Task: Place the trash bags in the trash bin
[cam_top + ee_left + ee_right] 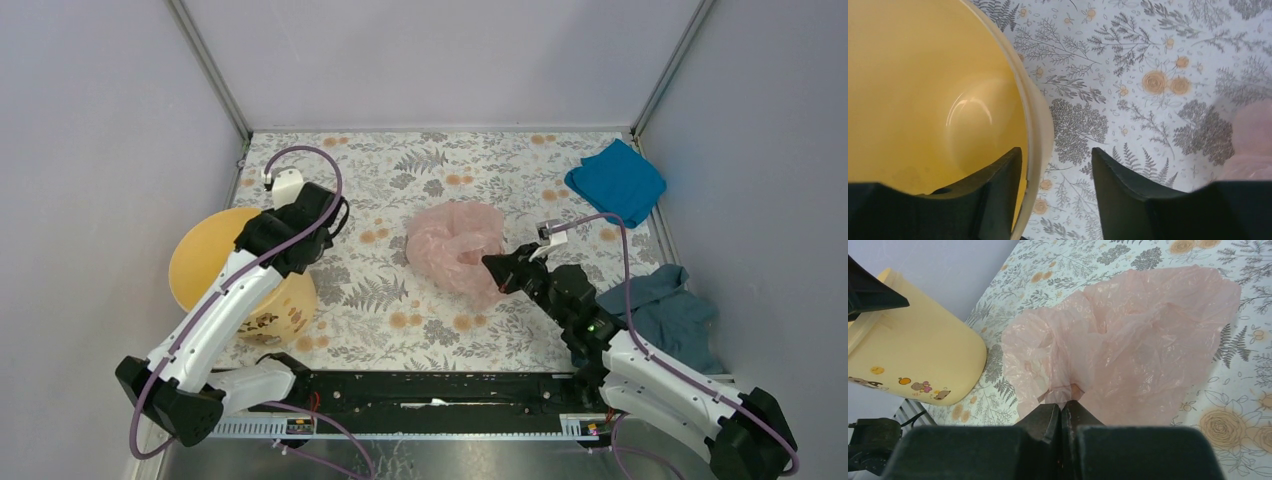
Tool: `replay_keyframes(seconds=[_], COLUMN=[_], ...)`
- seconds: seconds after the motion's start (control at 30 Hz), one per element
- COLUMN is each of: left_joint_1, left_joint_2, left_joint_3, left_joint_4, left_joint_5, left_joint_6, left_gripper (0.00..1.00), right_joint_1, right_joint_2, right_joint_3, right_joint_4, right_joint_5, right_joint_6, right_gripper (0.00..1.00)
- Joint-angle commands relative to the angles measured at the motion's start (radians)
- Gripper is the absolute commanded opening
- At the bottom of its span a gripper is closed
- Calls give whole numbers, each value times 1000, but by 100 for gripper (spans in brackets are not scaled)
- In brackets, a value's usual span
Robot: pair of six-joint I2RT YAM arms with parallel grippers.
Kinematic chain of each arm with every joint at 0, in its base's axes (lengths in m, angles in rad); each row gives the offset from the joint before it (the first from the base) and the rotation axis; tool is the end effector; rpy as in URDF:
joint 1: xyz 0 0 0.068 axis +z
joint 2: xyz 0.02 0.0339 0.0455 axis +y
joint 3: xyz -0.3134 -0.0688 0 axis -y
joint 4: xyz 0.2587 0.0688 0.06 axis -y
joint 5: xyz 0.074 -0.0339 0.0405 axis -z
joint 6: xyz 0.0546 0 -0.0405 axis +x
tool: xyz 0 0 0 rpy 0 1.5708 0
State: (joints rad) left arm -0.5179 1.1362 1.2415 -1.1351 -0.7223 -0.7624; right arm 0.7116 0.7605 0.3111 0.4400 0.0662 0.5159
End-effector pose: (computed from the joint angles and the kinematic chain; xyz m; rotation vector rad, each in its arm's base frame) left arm 0.1901 -0.0668 0.3861 -0.5142 2.2304 0.3125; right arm 0.1391 0.1151 0.2700 -0.1076 1.6512 0.8988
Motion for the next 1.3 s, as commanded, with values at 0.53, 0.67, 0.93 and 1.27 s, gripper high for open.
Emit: replay_keyframes(seconds=[0.53, 0.67, 0.93, 1.27], left_joint_1=[-106, -221, -410, -418], left_joint_2=[28, 84, 195, -65], left_joint_3=[83, 97, 140, 49], left_joint_4=[369, 453, 558, 661], left_joint_5=[619, 615, 601, 605], left_joint_6=[157, 125, 121, 280], left_gripper=[5, 4, 12, 81], right_joint_1=[-1, -1, -1, -1], right_joint_2=[-154, -95, 23, 192], right_joint_3=[472, 601, 871, 1198], right_joint_4=[-430, -495, -542, -627], right_joint_5=[136, 119, 118, -6], right_joint_6=[-246, -178, -111, 33], right_gripper=[0, 0, 0, 0])
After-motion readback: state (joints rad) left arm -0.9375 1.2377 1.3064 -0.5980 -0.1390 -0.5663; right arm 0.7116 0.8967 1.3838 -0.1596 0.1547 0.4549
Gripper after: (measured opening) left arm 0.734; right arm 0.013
